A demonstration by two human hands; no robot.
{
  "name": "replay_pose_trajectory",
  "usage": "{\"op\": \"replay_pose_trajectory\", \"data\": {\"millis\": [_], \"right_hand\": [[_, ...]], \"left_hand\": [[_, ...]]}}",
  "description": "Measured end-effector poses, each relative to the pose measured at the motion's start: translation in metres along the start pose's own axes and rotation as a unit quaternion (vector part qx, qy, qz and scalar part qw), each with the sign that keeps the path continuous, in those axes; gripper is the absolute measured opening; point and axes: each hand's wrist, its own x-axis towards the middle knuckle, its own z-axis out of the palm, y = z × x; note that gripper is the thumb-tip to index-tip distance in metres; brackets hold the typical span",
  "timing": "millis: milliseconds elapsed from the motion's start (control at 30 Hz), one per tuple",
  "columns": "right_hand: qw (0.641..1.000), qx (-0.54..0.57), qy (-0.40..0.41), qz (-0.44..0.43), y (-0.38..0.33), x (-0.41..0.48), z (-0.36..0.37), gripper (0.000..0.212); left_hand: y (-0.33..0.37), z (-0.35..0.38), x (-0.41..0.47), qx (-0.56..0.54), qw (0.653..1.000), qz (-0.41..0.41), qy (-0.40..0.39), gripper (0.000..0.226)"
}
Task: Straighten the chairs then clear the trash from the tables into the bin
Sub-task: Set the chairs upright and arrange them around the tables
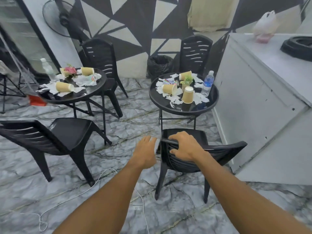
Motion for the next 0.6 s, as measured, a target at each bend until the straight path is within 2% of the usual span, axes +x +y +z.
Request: {"op": "replay_pose_trajectory", "data": {"millis": [233,433,600], "right_hand": [[0.999,0.001,-0.044,-0.022,-0.073,0.077,-0.001,0.051],[0.996,0.001,-0.077,-0.04,-0.091,0.198,-0.01,0.05],[0.995,0.011,-0.089,-0.046,-0.096,0.288,-0.025,0.051]], "left_hand": [[-0.069,-0.065,0.028,0.0,0.999,-0.047,-0.007,0.07],[-0.129,-0.096,0.106,-0.01,0.996,-0.089,0.001,0.062],[-0.161,-0.129,0.17,-0.02,0.991,-0.127,-0.022,0.059]]}}
